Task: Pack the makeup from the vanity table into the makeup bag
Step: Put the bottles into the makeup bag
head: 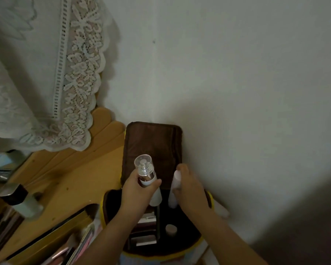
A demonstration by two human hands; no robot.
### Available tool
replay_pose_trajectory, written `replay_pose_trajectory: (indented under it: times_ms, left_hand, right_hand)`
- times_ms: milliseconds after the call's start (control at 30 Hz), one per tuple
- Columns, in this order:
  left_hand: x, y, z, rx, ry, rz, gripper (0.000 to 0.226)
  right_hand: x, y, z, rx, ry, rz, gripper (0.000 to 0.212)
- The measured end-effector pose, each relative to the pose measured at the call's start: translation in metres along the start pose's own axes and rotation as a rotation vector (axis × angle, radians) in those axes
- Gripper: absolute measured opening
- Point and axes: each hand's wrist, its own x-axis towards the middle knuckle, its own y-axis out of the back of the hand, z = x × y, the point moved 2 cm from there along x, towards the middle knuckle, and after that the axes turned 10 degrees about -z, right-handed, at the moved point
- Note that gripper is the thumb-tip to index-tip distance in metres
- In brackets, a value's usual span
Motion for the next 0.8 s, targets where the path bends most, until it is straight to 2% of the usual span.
replay_pose_trajectory:
  times_ms: [233, 467, 500, 567, 633, 667, 733, 800]
  left_hand:
    - [0.026, 0.007, -0.020, -0.030, 0.043, -0.044, 0.035]
    - [0.038, 0.010, -0.028, -0.009, 0.037, -0.130, 0.037]
    - [0.038, 0.010, -0.026, -0.003, 0.025, -0.156, 0.037]
    - [0.037, 0.008, -0.021, 0.020, -0.008, -0.205, 0.037]
    - [0.034, 0.003, -0.014, 0.038, -0.056, -0.252, 0.036]
    - [0.033, -0.001, -0.011, 0.047, -0.082, -0.283, 0.036]
    - [0.030, -0.012, -0.005, 0.076, -0.133, -0.350, 0.036]
    - [0.029, -0.022, -0.002, 0.100, -0.179, -0.384, 0.040]
  right_hand:
    - [0.036, -0.048, 0.011, -0.066, -0.104, -0.170, 0.054]
    - [0.036, -0.045, 0.018, -0.052, -0.059, -0.330, 0.075]
    - [0.033, -0.037, 0.016, -0.078, -0.045, -0.301, 0.075]
    - [0.026, -0.016, 0.009, -0.027, 0.010, -0.142, 0.061]
    - [0.015, 0.006, -0.001, 0.238, 0.105, -0.017, 0.041]
    - [0.009, 0.016, -0.008, 0.398, 0.145, -0.019, 0.035]
    - [0.000, 0.027, -0.018, 0.533, 0.209, -0.122, 0.041]
    - [-0.003, 0.030, -0.019, 0.388, 0.231, -0.141, 0.059]
